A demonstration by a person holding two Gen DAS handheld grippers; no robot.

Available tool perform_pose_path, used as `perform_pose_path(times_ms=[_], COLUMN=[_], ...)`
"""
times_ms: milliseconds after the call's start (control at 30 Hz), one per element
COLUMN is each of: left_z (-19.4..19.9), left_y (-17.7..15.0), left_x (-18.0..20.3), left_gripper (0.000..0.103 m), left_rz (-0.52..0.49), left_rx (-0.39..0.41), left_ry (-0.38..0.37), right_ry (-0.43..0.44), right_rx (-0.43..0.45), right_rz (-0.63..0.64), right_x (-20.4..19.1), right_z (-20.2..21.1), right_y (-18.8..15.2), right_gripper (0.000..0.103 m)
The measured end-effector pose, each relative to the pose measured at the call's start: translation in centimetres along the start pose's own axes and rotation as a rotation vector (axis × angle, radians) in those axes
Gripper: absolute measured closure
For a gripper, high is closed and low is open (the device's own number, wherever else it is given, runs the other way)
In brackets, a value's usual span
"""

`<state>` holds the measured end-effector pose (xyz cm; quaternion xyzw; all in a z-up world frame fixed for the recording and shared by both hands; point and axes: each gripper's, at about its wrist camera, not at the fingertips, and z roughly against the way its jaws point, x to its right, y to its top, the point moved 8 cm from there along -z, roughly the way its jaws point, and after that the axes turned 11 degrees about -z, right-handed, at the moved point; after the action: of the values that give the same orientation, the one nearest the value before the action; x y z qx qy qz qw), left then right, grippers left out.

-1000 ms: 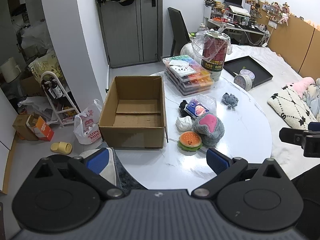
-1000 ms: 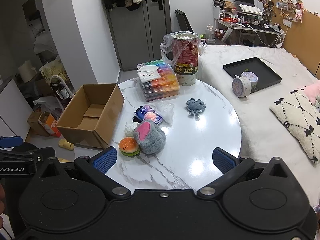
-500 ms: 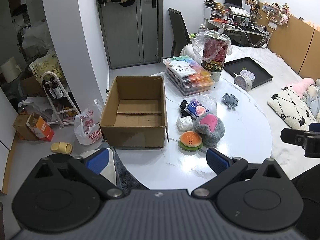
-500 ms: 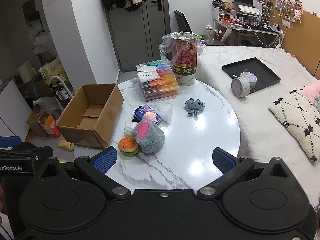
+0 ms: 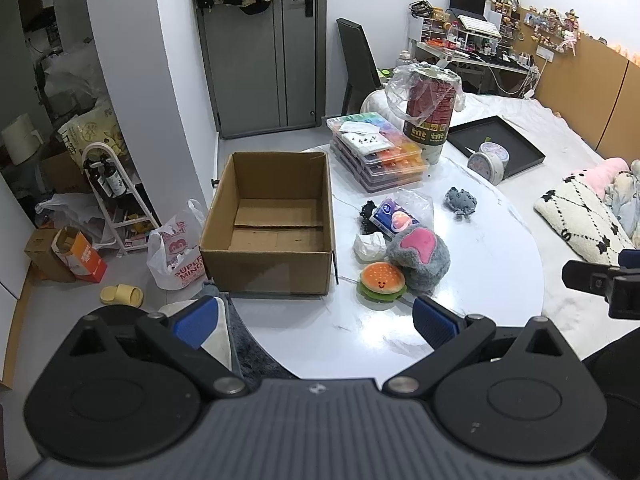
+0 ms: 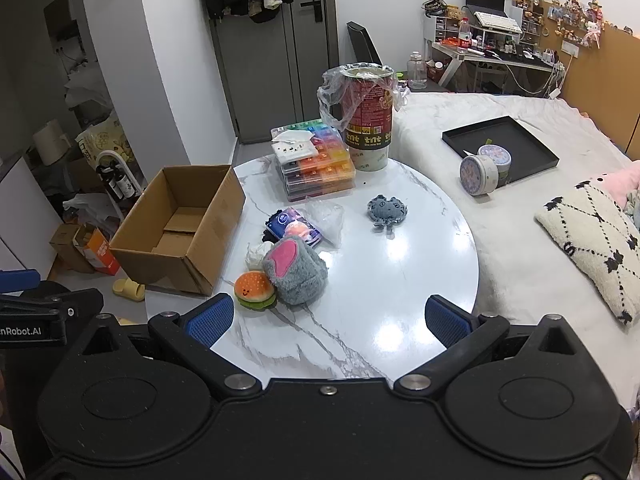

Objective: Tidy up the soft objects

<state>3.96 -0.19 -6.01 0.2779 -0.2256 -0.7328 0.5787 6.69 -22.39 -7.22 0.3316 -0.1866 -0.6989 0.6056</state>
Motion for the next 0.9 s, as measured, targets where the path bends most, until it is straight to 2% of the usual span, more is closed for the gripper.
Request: perform_pose_path(times_ms=[900], left_z=[-0.62], left_y=[-0.17], left_x=[0.66], left_gripper=[0.0], left_rz=[0.005], left_rx=[-0.014], left_ry=[0.0], right_ry=[0.021], right_rx=[0.004], right_rz=[-0.005], right_x=[0.13], right_z=[0.04], right_y=[0.06], right_gripper=[0.0])
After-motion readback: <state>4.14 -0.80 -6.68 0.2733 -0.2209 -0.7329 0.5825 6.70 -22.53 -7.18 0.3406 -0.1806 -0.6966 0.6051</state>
